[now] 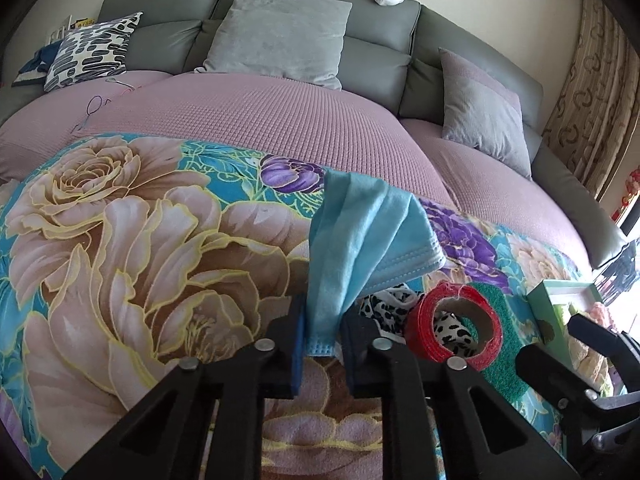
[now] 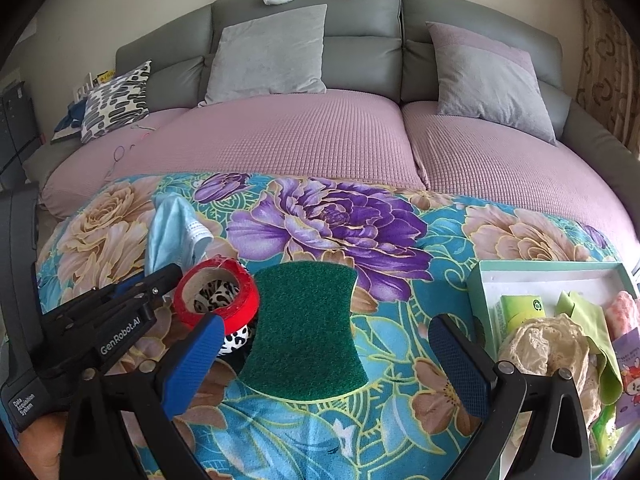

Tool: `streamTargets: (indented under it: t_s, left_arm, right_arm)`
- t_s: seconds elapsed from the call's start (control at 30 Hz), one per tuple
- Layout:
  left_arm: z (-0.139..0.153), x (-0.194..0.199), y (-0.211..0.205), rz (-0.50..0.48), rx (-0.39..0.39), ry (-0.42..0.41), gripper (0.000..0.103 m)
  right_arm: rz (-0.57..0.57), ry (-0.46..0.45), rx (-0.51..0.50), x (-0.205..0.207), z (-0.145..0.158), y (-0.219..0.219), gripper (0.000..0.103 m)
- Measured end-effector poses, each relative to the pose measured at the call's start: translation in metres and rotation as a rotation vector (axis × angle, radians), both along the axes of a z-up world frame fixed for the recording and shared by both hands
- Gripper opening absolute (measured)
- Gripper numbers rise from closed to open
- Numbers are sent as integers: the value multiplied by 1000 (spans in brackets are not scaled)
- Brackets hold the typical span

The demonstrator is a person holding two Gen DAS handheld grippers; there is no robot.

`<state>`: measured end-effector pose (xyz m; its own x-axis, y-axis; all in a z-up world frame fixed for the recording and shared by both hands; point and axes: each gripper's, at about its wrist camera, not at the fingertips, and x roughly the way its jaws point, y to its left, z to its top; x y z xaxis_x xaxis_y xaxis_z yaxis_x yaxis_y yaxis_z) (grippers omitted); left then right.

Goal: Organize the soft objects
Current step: 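Grasp the red tape roll with the right gripper while the left gripper holds the mask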

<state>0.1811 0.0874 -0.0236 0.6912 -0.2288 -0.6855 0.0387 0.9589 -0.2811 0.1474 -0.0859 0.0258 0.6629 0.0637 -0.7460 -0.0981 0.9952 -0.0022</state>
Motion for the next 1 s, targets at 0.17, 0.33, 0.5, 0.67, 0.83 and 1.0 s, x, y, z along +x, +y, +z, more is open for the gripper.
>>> streamTargets:
  t_s: [0.17, 0.33, 0.5, 0.67, 0.83, 1.0]
  left_arm:
    - [-1, -1, 3, -1, -28, -3, 10]
    - [3, -5, 17, 42, -45, -4, 9]
    - [5, -11, 36, 109, -24, 10, 9]
    - [6, -15, 51, 159, -10, 22, 9]
    - [5, -17, 58, 176, -25, 23, 9]
    - [5, -17, 58, 176, -30, 26, 9]
  right_arm:
    - [26, -3, -14, 1, -1, 11, 103]
    - [69, -8, -37, 3, -3, 28, 103]
    - [108, -18, -44, 6, -5, 44, 103]
    - [124, -11, -61, 10, -11, 55, 97]
    - [132, 6, -59, 14, -17, 57, 87]
    - [167, 25, -50, 15, -20, 62, 71]
